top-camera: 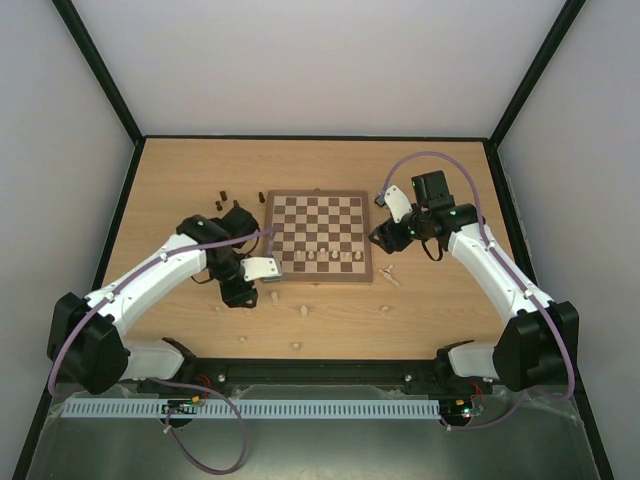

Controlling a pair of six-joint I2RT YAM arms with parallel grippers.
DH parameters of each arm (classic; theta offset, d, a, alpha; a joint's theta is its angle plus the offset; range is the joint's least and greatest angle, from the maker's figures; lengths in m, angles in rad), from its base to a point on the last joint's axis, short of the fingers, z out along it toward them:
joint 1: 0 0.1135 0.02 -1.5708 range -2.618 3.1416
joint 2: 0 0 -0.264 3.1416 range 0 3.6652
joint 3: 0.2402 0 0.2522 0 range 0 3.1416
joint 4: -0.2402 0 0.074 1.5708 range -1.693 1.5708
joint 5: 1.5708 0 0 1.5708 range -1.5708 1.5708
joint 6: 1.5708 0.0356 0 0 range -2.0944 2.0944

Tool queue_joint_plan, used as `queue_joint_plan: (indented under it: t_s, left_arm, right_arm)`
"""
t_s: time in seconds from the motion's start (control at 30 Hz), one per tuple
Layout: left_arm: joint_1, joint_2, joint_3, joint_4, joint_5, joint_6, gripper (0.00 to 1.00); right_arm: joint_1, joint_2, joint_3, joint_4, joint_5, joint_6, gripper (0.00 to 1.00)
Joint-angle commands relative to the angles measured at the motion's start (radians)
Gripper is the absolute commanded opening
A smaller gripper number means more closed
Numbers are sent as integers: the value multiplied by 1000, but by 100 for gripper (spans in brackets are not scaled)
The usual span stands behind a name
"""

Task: Set up the chess pieces on the board
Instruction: Pick up the chess piece at the center of the board.

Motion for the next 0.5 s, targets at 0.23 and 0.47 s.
queue_joint_plan:
  t_s: [0.23,0.47]
  left_arm:
    - [-59,4,-92,33,-92,-77,52]
    - [-72,-17,-158,38,-110,-122,52]
  right_arm:
    - [-3,8,5,-31,13,7,71]
    - [-3,28,18,-30,6,6,71]
